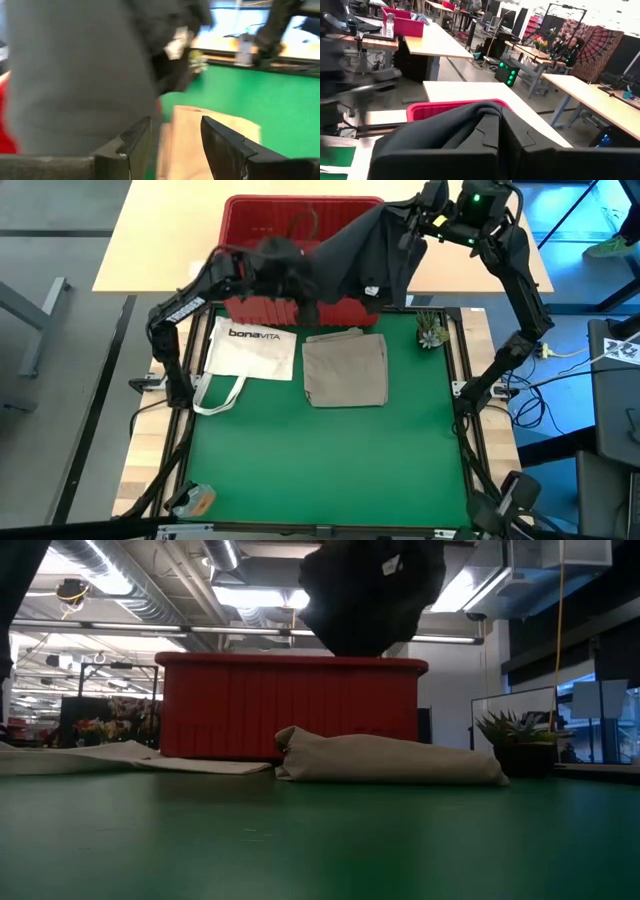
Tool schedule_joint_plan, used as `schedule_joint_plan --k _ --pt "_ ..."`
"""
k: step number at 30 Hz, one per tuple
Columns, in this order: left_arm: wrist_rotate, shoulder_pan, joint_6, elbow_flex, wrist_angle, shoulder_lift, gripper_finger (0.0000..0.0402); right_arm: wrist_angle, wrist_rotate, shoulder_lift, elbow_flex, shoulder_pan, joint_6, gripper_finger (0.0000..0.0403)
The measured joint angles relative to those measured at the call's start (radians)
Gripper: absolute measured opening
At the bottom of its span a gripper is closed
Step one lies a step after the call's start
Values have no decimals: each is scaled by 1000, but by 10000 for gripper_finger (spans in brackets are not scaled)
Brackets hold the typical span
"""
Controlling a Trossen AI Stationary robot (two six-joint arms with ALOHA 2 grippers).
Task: Fold Laundry from Bin
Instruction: Remove the black shorts from the red laundry bin
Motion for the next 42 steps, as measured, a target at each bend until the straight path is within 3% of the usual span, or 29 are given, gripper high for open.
schedule_joint_plan --k 9,19,29,42 --pt "-104 -184 -63 0 0 0 166 15 0 1 0 0 -5 2" --pt "-263 -261 -71 0 -27 0 166 68 -23 -27 -1 0 0 3" --pt "-477 -344 -183 0 -238 0 166 -53 -257 -82 0 0 66 3" --pt "-538 -483 -498 0 -390 16 166 -93 -778 -116 0 0 274 3"
